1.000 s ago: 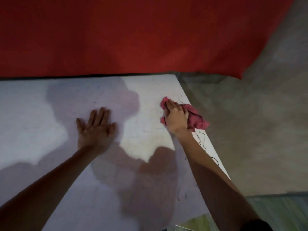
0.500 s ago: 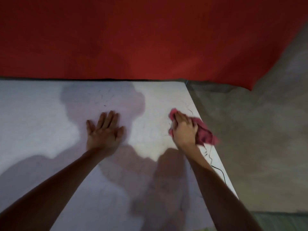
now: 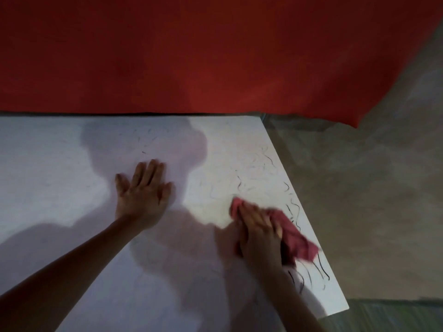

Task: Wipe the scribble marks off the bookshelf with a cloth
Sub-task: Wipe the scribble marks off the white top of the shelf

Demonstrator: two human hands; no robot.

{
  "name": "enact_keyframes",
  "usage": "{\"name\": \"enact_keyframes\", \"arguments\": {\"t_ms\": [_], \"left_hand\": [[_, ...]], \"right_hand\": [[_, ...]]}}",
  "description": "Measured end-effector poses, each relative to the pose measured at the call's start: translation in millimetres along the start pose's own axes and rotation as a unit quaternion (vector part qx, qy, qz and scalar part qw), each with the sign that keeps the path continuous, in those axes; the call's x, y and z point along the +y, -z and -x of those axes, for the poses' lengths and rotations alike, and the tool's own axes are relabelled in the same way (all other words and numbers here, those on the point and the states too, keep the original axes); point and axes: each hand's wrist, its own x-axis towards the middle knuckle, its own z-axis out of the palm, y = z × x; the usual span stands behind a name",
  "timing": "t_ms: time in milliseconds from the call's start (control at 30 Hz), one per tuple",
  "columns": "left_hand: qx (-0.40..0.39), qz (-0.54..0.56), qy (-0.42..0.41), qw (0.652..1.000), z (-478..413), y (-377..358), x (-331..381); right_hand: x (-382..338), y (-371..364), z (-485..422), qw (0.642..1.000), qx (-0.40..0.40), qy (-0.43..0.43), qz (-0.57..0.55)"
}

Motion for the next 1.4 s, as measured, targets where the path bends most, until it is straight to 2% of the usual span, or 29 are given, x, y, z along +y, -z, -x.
{"name": "enact_keyframes", "arguments": {"t_ms": [67,100,133,200,300,400,467,533,633,733,800,900,1033,1100,1167,1267,1333,1400], "left_hand": [[-0.004,0.001,-0.001,1.0,0.0,1.0,0.0],[-0.009,0.001,0.0,1.0,0.2,1.4,0.4],[-0.013,0.0,0.002,1.0,0.3,1.2,0.5],[-0.018,0.002,0.005,1.0,-0.2,1.4,0.4],[-0.02,0.002,0.005,1.0,0.3,1.0,0.7],[-0.015,0.004,0.005,1.0,-0.7,-0.2,0.9],[-0.01,0.003,0.003,1.0,-1.0,-1.2,0.3],[-0.001,-0.006,-0.003,1.0,-1.1,-2.1,0.0],[-0.005,-0.005,0.001,1.0,-2.4,-1.9,-1.2],[-0.014,-0.002,0.001,1.0,-0.9,-0.6,-0.3],[-0.019,-0.003,0.001,1.0,-0.5,0.6,-1.4],[-0.013,-0.006,0.0,1.0,-1.7,-0.9,-1.5],[-0.008,0.003,-0.003,1.0,-3.5,-3.8,-2.4],[-0.002,0.0,-0.008,1.0,-3.0,-4.6,-3.1],[-0.003,0.0,-0.011,1.0,-3.7,-3.3,-4.1],[-0.007,-0.007,-0.017,1.0,-3.5,-2.9,-5.6],[-0.006,-0.005,-0.017,1.0,-2.6,-2.7,-5.8],[-0.01,-0.003,-0.011,1.0,-1.7,-2.3,-4.2]], "right_hand": [[2.2,-3.2,-56.6,0.999,-0.012,-0.039,0.005],[3.0,-2.9,-82.8,0.997,-0.048,-0.054,0.017],[5.2,-3.0,-101.9,0.995,-0.08,-0.055,0.029],[9.4,-8.4,-116.1,0.995,-0.085,-0.032,0.037],[9.0,-4.1,-71.0,0.998,-0.06,-0.031,-0.016],[2.4,2.8,16.5,0.999,-0.004,0.029,-0.024],[-1.7,5.1,44.5,0.998,0.019,0.055,-0.026],[-3.6,1.0,25.3,0.998,0.029,0.053,-0.026],[-6.2,-4.8,-49.2,0.999,0.05,-0.01,-0.007],[-7.2,-5.4,-94.6,0.996,-0.064,-0.056,0.014],[-5.7,-8.7,-81.2,0.997,-0.063,-0.045,0.002],[6.7,0.2,-17.9,1.0,0.021,-0.011,0.007],[22.7,17.5,55.6,0.999,0.044,0.01,-0.009],[31.6,19.3,31.2,0.998,0.049,-0.006,-0.028],[45.9,17.1,-20.9,0.996,0.052,-0.067,-0.031],[78.3,19.7,-88.1,0.989,-0.002,-0.147,-0.013],[82.0,19.3,-89.6,0.988,-0.027,-0.152,-0.027],[75.7,22.5,-55.3,0.989,0.0,-0.147,-0.019]]}}
